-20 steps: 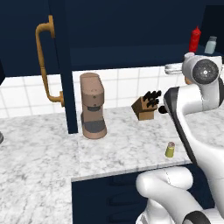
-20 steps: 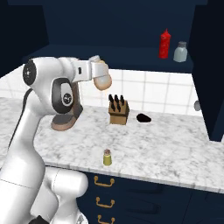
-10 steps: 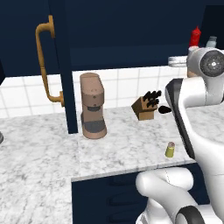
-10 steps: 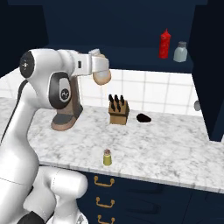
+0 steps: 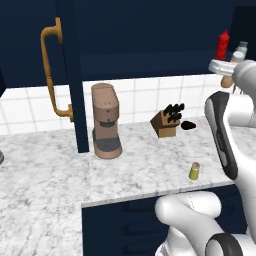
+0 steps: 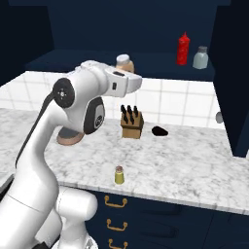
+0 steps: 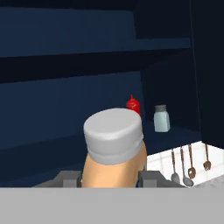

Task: Put the shaker and condiment bottle from the counter next to their counterparts in the cabinet.

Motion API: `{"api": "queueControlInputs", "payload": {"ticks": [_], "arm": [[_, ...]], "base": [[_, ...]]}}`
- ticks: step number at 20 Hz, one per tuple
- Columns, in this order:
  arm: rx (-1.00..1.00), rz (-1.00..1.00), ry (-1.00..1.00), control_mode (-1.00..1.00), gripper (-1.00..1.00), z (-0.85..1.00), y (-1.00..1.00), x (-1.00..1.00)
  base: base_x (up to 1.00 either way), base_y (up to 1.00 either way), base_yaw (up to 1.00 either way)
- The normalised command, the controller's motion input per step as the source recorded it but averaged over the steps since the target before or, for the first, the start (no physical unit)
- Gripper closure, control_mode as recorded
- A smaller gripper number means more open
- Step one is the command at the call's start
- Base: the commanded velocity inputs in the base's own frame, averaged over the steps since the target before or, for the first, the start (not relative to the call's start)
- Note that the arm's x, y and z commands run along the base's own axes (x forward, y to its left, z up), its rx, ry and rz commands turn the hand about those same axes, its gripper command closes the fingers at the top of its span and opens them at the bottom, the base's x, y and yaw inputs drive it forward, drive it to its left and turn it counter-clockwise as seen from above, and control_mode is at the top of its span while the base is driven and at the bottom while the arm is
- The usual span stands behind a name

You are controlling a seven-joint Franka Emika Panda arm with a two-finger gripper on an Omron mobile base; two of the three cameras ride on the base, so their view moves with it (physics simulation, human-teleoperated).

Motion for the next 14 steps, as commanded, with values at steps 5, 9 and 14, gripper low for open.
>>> {"api": "queueControlInputs", "payload": {"ticks": [5, 9, 14], "arm": [[0.01, 0.00, 0.04, -1.00, 1.00, 0.08, 0.00, 0.01], [0.00, 0.00, 0.23, -1.00, 1.00, 0.60, 0.00, 0.08], [0.06, 0.00, 0.15, -1.00, 1.00, 0.45, -0.04, 0.12]], "base": [[0.00, 0.00, 0.00], [0.00, 0.00, 0.00], [0.00, 0.00, 0.00]]}}
